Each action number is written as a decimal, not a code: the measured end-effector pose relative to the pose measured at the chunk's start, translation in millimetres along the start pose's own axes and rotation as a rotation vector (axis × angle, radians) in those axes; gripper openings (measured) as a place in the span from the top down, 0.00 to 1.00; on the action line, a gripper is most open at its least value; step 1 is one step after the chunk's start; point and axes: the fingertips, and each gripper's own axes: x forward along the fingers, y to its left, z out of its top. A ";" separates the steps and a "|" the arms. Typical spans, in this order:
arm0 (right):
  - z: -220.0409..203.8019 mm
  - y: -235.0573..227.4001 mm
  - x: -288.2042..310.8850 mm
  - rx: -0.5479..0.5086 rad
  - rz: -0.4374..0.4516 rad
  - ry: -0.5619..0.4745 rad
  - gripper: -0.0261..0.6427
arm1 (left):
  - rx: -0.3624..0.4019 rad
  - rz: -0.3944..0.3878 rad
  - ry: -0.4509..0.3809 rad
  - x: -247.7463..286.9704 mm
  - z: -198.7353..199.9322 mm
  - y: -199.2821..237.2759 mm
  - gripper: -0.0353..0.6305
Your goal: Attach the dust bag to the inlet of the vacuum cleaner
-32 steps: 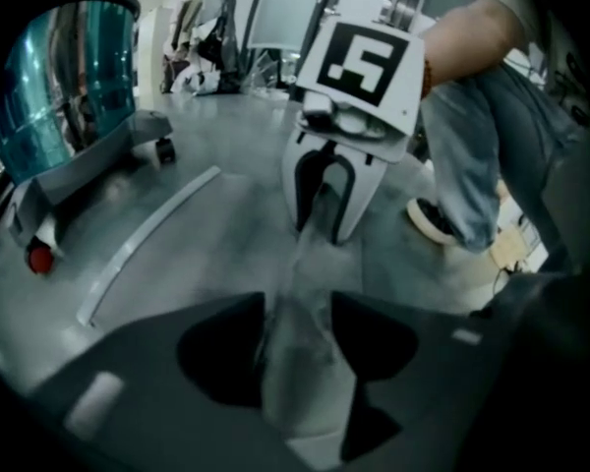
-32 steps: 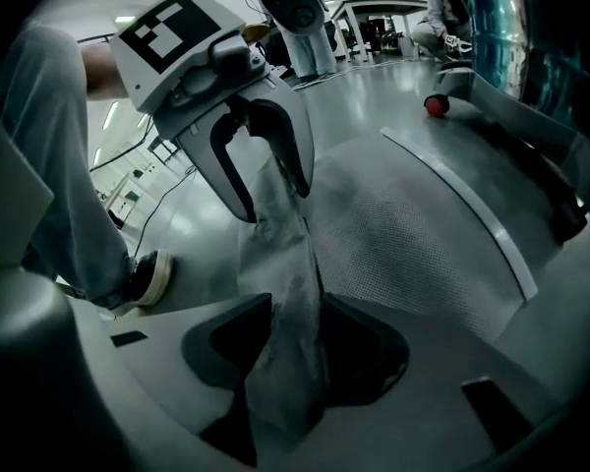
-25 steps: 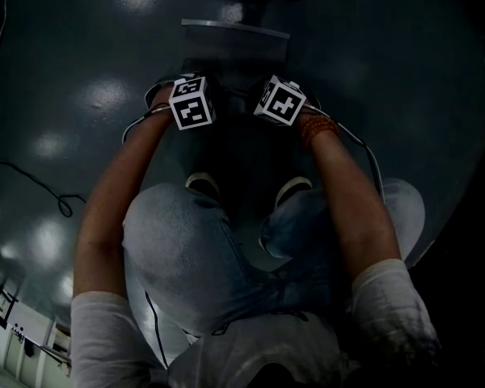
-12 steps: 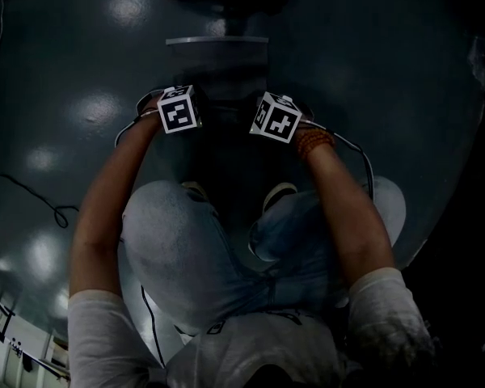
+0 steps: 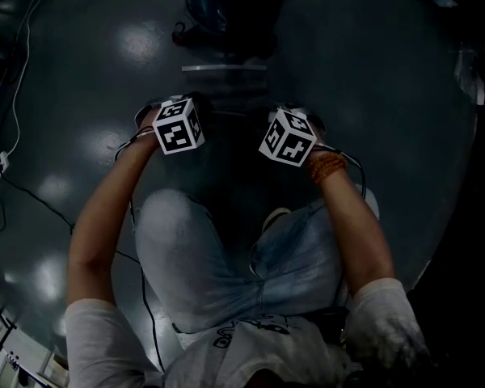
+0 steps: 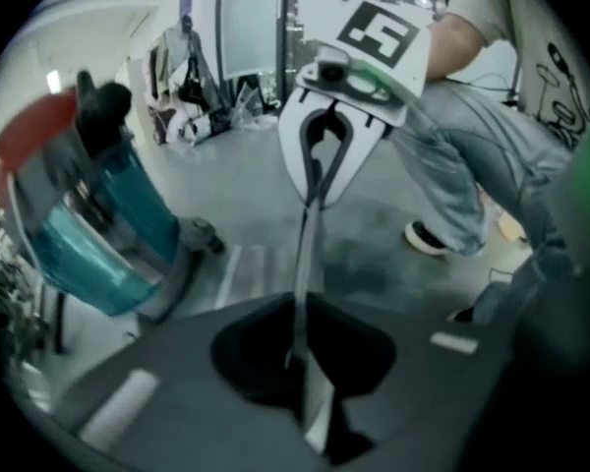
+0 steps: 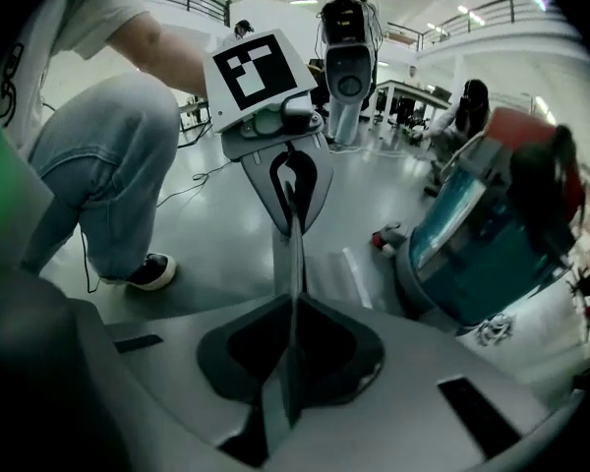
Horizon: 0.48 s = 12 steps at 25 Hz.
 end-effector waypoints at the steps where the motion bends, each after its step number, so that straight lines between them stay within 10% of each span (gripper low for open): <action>1: 8.5 -11.0 -14.0 -0.018 -0.039 -0.011 0.92 | 0.015 0.034 0.002 -14.8 9.8 10.2 0.91; 12: 68.9 -95.1 -138.3 -0.080 -0.338 -0.107 0.92 | 0.106 0.267 0.009 -132.6 105.1 91.4 0.92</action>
